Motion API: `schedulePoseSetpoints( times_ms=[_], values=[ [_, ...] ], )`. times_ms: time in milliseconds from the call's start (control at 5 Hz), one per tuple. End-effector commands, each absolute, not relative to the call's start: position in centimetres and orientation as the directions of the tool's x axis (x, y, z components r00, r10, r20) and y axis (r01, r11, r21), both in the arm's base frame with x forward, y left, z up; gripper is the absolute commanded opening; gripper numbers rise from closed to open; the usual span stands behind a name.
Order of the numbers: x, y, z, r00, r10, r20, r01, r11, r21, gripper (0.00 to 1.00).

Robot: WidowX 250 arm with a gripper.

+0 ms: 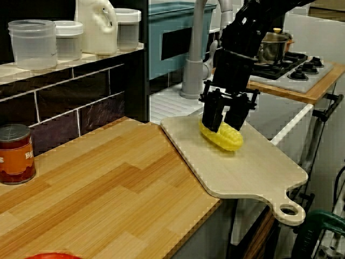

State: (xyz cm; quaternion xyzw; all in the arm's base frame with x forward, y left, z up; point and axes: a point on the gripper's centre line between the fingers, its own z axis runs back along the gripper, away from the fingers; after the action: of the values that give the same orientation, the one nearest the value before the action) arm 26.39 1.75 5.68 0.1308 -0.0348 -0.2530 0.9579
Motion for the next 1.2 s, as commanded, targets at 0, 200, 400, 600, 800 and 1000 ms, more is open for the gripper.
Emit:
schedulePoseSetpoints(
  times_ms=[0, 200, 400, 600, 800, 1000],
  values=[
    [28.3, 3.2, 5.5, 0.866, -0.499, 0.019, 0.474, 0.832, 0.288, 0.0],
    [28.3, 3.3, 5.7, 0.868, -0.497, 0.021, 0.471, 0.835, 0.284, 0.0],
    [28.3, 3.6, 5.9, 0.87, -0.492, 0.024, 0.467, 0.839, 0.279, 0.82],
    [28.1, 3.7, 6.2, 0.87, -0.492, 0.03, 0.466, 0.84, 0.279, 1.0],
    [27.9, 4.1, 6.7, 0.872, -0.488, 0.041, 0.46, 0.845, 0.273, 1.0],
    [27.8, 4.5, 7.2, 0.877, -0.478, 0.053, 0.449, 0.853, 0.267, 1.0]
  ],
)
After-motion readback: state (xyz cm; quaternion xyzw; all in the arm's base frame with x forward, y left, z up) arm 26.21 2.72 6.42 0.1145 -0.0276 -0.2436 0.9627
